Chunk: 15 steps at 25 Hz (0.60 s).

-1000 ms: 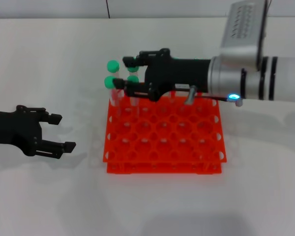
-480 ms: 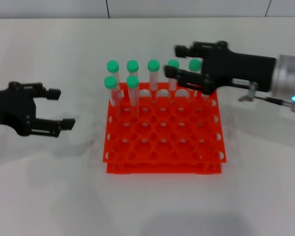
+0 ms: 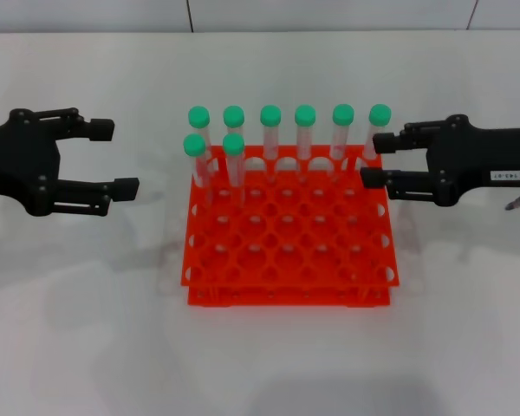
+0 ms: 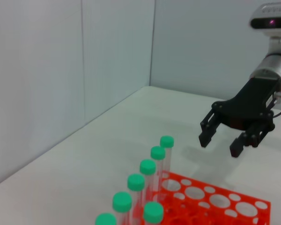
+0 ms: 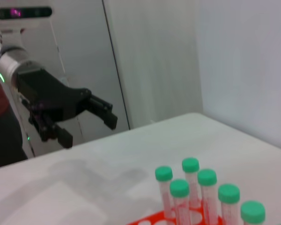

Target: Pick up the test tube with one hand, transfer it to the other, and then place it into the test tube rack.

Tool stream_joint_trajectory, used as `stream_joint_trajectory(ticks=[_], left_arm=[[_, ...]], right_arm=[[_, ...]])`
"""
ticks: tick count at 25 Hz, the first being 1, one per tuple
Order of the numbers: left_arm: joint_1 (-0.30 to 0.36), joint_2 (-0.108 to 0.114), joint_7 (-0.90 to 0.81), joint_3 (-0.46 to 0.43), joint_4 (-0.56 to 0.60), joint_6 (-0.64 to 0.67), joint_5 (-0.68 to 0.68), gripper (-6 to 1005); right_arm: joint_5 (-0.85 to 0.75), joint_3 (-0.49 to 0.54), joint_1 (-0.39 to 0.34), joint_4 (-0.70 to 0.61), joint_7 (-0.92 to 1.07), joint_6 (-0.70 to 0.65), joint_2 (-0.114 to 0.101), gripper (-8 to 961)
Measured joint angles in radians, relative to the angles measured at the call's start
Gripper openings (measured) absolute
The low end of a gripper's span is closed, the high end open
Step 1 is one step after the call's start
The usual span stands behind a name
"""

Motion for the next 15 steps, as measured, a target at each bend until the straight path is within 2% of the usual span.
stream_joint_trajectory(ticks=[9,15], left_arm=[[-0.002,-0.020,0.001,0.015,-0.003,0.005,-0.007,868],[-0.002,-0.023,-0.004,0.017,-0.004,0.005,-0.007,868]], right_arm=[[-0.046,0.031,-0.002,-0.011,-0.001,-0.006,-0.011,531],[-0.060,0.031,0.000,-0.016,-0.002,-0.006,-0.012,532]])
